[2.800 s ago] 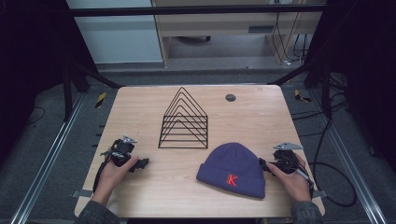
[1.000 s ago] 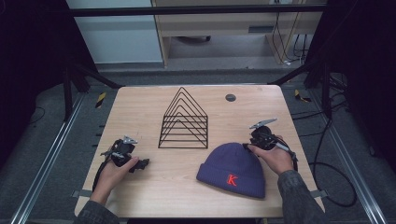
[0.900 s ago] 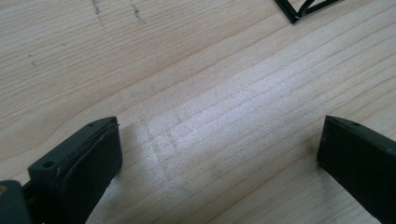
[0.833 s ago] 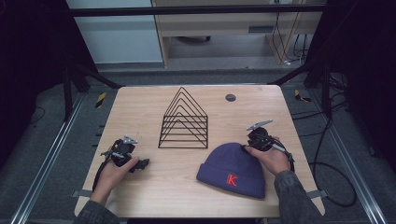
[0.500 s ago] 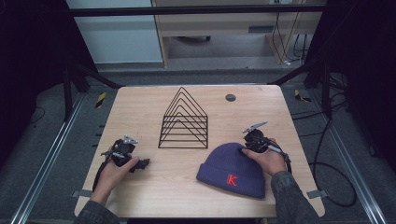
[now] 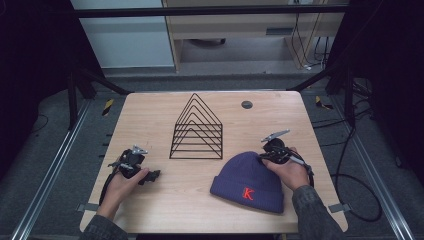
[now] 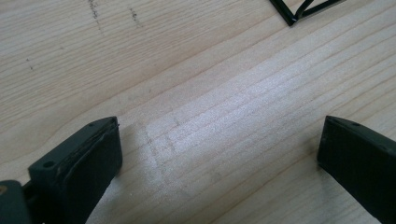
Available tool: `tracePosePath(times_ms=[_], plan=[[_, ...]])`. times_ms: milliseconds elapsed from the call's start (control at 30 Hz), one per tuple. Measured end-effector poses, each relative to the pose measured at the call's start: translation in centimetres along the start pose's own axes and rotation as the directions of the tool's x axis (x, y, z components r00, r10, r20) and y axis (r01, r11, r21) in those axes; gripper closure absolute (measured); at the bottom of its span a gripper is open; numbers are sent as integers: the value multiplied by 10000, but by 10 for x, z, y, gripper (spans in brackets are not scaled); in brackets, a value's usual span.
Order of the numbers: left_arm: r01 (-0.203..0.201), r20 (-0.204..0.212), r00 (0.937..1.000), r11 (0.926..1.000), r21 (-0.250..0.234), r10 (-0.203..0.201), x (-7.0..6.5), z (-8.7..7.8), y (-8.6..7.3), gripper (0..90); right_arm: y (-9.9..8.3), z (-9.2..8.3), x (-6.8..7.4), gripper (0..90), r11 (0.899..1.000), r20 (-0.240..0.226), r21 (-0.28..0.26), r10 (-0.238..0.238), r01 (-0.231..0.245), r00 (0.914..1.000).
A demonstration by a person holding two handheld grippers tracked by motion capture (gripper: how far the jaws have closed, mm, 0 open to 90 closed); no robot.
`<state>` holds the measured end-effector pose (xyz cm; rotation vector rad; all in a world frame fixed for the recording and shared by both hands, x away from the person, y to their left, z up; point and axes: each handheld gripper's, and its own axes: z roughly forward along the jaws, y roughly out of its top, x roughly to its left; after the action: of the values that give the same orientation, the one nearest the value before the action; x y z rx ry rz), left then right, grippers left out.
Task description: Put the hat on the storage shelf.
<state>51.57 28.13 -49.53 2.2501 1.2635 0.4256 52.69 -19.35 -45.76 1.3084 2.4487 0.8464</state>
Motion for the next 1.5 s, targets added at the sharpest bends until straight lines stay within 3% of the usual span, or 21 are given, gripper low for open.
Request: tracePosePath(times_ms=[300, 533, 1000, 1367, 1500], plan=[[-17, 64, 10000, 10000, 13, 17, 0, 0, 0, 0, 3, -32, 12, 803, 9952, -94, -841, -518, 508, 9986], [-118, 145, 9998, 9999, -13, 118, 1, -1, -1, 0, 6, -48, 21, 810, 9901, -157, -1076, -923, 901, 9956], [-85, 291, 9995, 10000, -49, 86, 0, -3, 0, 34, 19, -87, 45, 818, 9710, -284, -1843, -1604, 1526, 9866], [-30, 625, 9980, 9987, -516, 62, -2, -8, 3, 45, 37, -120, 63, 823, 9405, -314, -2474, -2479, 2327, 9683], [40, 960, 9954, 9970, -772, 34, -5, -14, 6, 52, 42, -127, 65, 823, 9310, -273, -2608, -2714, 2552, 9621]])
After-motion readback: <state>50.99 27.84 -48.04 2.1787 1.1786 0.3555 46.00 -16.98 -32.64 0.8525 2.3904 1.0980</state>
